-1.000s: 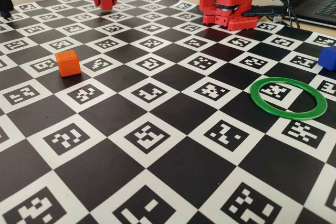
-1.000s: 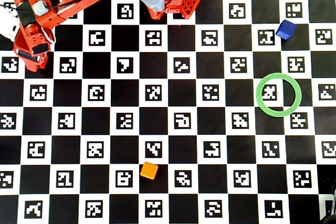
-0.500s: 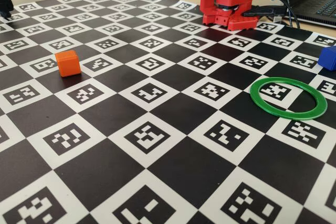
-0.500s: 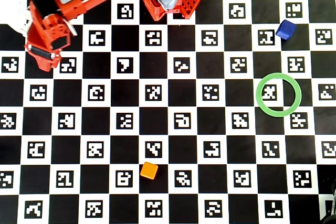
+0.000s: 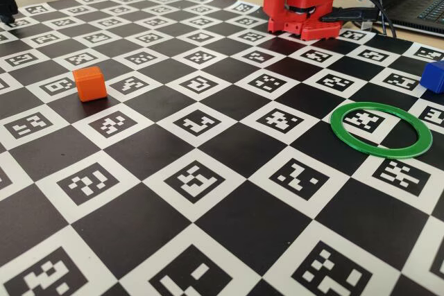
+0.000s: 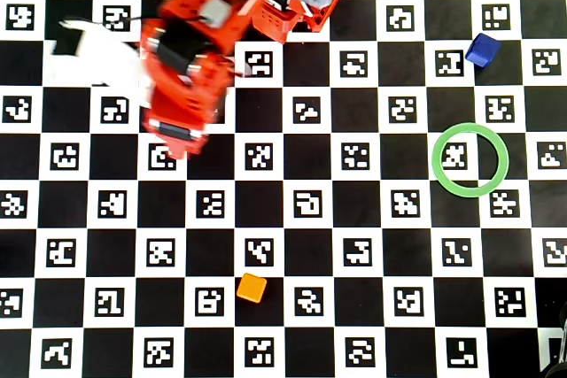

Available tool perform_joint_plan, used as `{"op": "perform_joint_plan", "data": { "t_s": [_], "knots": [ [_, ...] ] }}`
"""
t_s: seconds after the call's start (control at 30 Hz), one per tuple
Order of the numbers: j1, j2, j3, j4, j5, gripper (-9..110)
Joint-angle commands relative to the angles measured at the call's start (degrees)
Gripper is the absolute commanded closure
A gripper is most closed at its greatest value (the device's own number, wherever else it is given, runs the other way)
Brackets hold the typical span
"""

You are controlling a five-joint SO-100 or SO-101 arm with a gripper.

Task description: Grab the red cube then put it in the green circle then put the blue cube on top and finally the orange cube on top

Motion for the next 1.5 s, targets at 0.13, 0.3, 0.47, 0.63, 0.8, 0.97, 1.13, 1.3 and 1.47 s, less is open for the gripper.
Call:
{"op": "perform_joint_plan", "data": {
  "t_s": [0.13,0.3,0.47,0.63,0.8,0.97,1.13,1.3,1.47],
  "knots": [
    [-22.06,9.49,3.25,0.97,14.15,95],
    [-35.42,10.11,5.89,-2.11,24.26,96],
    [-46.67,8.79,7.82,-7.56,30.15,97],
    [-56.6,3.87,3.69,-10.99,35.68,97],
    [-63.02,-12.04,-12.04,-8.53,42.01,97],
    [-67.15,-21.97,-21.8,-9.32,46.32,97],
    [-67.76,-27.42,-25.93,-10.02,49.13,97],
    [-66.8,-31.11,-27.33,-11.51,51.42,97],
    [-67.06,-33.49,-28.39,-12.04,52.21,97]
  ]
}}
